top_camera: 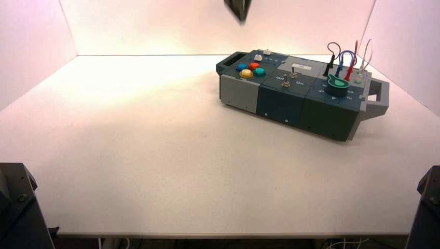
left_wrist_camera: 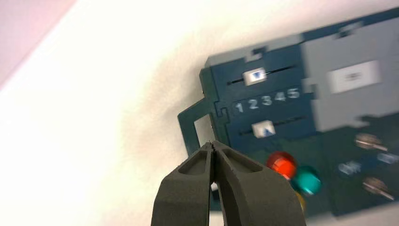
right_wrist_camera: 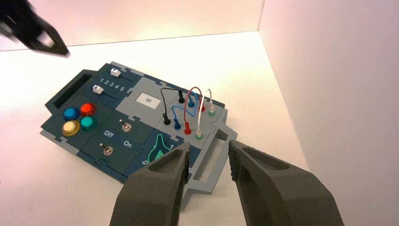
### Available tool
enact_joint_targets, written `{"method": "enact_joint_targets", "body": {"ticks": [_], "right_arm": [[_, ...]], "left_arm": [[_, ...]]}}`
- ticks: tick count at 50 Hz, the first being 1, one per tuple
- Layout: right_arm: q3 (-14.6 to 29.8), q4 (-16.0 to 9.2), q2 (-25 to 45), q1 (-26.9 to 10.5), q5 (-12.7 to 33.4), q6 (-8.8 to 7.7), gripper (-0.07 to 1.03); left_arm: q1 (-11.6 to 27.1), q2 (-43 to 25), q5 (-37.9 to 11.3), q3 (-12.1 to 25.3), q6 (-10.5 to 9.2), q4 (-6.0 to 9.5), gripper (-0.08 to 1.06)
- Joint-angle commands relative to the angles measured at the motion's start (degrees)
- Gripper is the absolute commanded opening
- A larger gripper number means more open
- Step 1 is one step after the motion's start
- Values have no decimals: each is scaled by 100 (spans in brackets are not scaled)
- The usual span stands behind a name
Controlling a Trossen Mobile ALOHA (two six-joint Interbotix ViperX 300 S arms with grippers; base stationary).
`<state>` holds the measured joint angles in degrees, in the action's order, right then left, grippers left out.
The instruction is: Move the bottom slider to position 2.
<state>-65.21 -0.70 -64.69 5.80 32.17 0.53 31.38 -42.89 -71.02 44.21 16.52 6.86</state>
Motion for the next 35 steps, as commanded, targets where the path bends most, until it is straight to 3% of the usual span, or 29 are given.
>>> {"method": "enact_joint_targets", "body": {"ticks": [1, 6, 11, 14, 17, 27, 31, 35], "right_arm": [[88, -26, 35, -44, -53, 9, 45], [97, -26, 44, -211, -62, 0, 45], [88, -26, 53, -369, -62, 0, 45], [97, -26, 62, -378, -62, 0, 45], [88, -26, 53, -378, -62, 0, 45], [97, -26, 70, -431, -62, -9, 45], [97, -26, 88, -448, -62, -9, 45], [97, -26, 114, -448, -62, -18, 45]], "left_arm": [[-9, 1134, 26, -97, 26, 105, -3], [-18, 1714, 246, -589, 26, 158, -3], [-9, 2426, 615, -1415, 35, 264, -1], [-9, 2848, 853, -2030, 44, 334, 2], [9, 3375, 1266, -2900, 79, 369, 3], [26, 4816, 2619, -5484, 88, 378, 4], [26, 5168, 2971, -6100, 79, 378, 4], [26, 5317, 3094, -6478, 79, 378, 4]]}}
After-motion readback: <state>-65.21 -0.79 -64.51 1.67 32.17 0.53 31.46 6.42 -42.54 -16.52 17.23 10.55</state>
